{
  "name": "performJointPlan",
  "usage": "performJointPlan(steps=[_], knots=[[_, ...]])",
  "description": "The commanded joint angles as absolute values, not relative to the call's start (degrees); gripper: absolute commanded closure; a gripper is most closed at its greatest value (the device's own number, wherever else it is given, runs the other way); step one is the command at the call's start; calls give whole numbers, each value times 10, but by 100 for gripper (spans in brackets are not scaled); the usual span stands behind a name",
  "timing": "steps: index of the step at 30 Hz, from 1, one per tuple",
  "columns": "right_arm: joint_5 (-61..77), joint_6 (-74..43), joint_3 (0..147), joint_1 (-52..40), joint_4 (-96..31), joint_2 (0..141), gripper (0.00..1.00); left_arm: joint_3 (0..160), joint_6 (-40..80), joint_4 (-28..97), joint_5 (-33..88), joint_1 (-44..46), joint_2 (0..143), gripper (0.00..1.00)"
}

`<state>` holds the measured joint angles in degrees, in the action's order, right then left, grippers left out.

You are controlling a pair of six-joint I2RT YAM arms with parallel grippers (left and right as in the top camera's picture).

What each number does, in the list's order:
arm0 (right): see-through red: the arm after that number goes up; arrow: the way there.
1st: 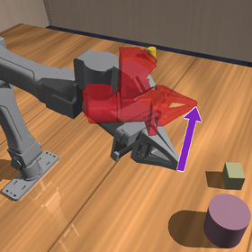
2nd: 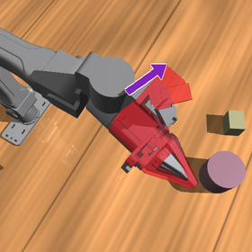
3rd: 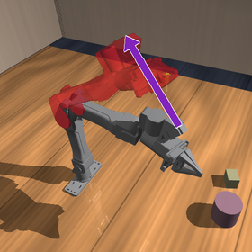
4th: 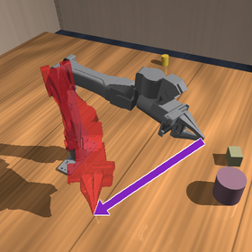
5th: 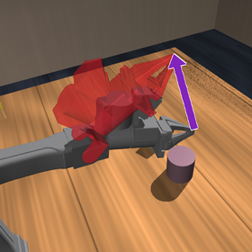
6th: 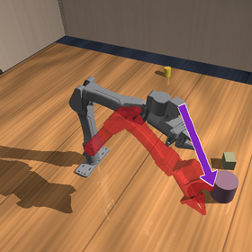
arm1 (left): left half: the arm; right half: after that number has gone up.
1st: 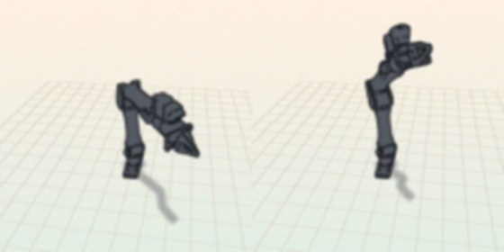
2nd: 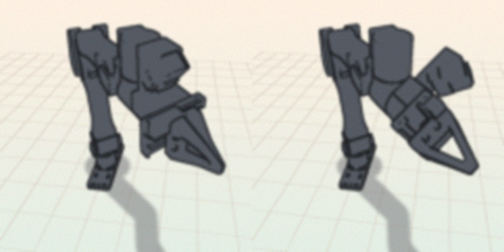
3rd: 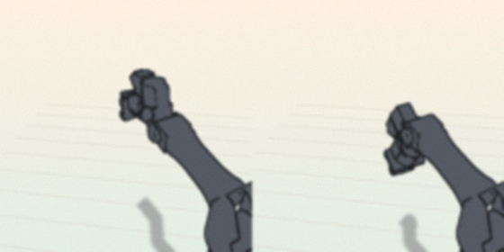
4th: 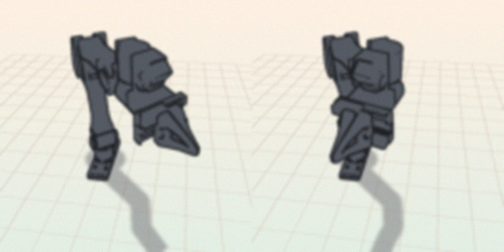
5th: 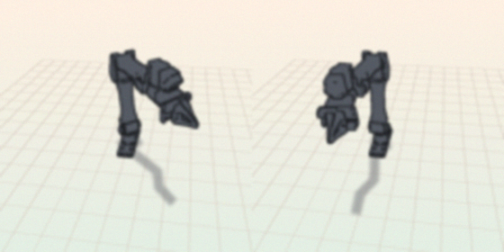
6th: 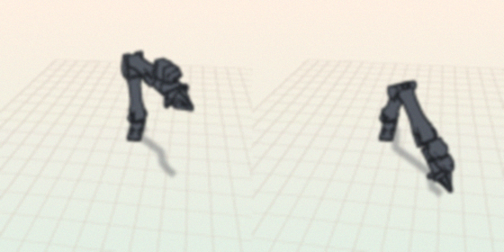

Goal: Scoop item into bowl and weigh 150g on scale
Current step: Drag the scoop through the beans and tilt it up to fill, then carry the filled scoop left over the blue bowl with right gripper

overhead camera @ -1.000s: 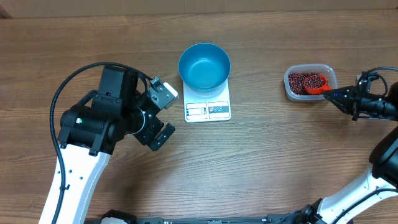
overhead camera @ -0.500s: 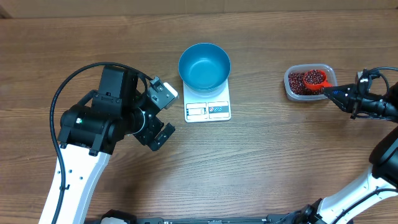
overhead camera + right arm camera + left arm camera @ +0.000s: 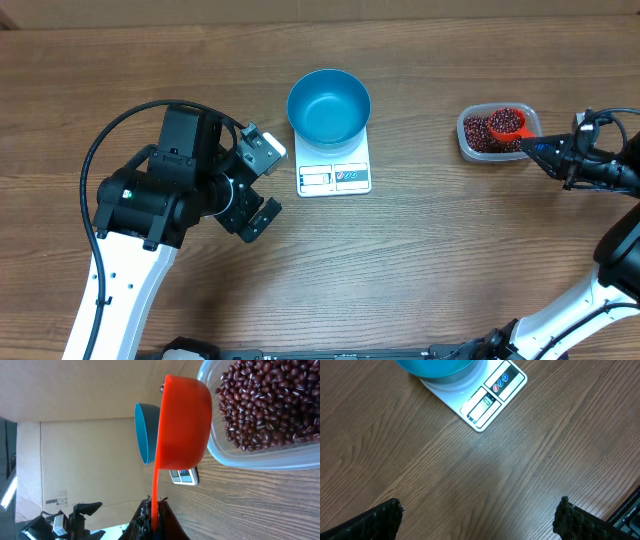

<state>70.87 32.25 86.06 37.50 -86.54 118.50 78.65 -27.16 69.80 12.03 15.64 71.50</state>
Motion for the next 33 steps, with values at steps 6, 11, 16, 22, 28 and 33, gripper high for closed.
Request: performJointPlan(steps=[6,11,16,22,28,33], knots=[[743,336,858,358,-863,1187,96,784,-266,697,131,154,717,0],[760,335,858,327,-858,1187,96,784,-266,697,131,154,717,0],[790,335,859,284,-855,1187,96,784,-266,697,131,154,717,0],[814,335,859,232,-843,1187,96,784,-266,697,131,154,717,0],[839,328,859,182,-829,1187,96,784,-266,697,131,154,717,0],[850,328,860,144,-821,1187,96,784,-266,697,131,154,717,0]])
